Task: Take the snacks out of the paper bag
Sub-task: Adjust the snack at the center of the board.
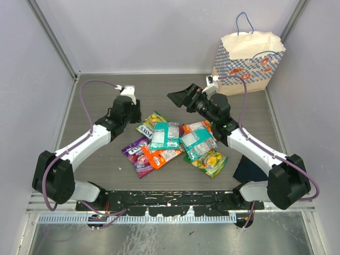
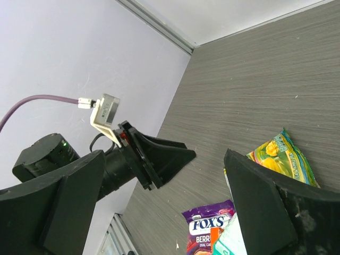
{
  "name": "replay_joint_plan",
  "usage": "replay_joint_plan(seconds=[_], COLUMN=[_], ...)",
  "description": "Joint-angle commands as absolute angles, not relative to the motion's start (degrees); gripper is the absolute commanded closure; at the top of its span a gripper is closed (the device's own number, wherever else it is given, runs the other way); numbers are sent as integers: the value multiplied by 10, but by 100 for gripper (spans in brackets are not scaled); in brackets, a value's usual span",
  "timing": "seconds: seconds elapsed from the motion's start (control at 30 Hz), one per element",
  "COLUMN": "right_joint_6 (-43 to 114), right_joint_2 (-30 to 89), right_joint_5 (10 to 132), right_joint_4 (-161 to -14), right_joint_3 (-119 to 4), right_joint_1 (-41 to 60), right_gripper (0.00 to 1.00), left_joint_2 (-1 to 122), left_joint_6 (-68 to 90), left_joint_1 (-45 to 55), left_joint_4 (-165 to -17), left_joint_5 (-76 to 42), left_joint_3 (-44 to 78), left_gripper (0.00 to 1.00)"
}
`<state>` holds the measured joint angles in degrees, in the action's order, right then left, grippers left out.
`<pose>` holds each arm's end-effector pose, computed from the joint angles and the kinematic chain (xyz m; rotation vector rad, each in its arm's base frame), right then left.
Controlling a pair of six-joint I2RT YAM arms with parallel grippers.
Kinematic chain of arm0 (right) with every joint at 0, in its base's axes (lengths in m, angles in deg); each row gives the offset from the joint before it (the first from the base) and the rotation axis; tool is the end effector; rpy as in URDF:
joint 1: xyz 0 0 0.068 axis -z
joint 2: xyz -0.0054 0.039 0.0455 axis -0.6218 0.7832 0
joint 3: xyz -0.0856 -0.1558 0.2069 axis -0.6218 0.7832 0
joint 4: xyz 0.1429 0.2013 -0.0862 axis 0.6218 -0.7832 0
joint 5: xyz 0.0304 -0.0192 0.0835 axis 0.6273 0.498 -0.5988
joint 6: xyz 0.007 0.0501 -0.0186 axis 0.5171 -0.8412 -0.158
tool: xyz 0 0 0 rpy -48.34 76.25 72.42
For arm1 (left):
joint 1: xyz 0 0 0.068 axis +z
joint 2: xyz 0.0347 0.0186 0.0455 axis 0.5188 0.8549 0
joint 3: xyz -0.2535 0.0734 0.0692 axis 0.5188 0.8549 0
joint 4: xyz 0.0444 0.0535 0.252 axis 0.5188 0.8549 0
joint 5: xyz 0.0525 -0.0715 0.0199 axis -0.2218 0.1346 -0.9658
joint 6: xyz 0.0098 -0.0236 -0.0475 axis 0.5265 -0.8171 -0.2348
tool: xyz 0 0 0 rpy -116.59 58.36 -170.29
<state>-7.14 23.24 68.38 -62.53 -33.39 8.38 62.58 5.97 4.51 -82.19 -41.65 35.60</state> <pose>0.2639 0.1600 0.3268 0.1327 1.6885 1.2111 0.2767 -0.1280 0.2698 0.0186 2.0914 -0.1524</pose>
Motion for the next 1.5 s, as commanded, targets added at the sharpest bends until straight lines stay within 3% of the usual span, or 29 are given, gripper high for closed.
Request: replay_joint_plan(seconds=[0.0, 0.03, 0.07, 0.73, 0.8, 1.03, 1.23, 1.43, 1.47], right_joint_6=[-60, -60, -60, -56, -53, -23, 31, -4, 0], right_joint_2=[217, 219, 221, 221, 219, 208, 247, 351, 372], right_joint_5=[674, 672, 670, 658, 659, 694, 726, 652, 639], right_joint_4=[-600, -600, -602, -596, -599, -610, -647, -627, -632], right_joint_3=[-362, -367, -370, -368, -371, -350, -310, -294, -303], right_joint_1=[78, 77, 76, 75, 75, 77, 119, 178, 179], right_gripper=[0, 0, 0, 0, 0, 0, 0, 7, 7], left_joint_2=[674, 690, 705, 800, 801, 798, 759, 715, 717], left_joint_6=[75, 75, 73, 2, 0, -11, 0, 17, 17], left_joint_1=[43, 42, 43, 37, 34, 35, 36, 46, 49], left_joint_4=[-805, -796, -788, -836, -839, -859, -862, -863, -856], left_joint_5=[-235, -205, -179, -39, -38, -53, -95, -138, -137], left_joint_3=[304, 293, 284, 305, 308, 308, 292, 294, 293], left_gripper=[42, 35, 34, 53, 59, 100, 100, 100, 95])
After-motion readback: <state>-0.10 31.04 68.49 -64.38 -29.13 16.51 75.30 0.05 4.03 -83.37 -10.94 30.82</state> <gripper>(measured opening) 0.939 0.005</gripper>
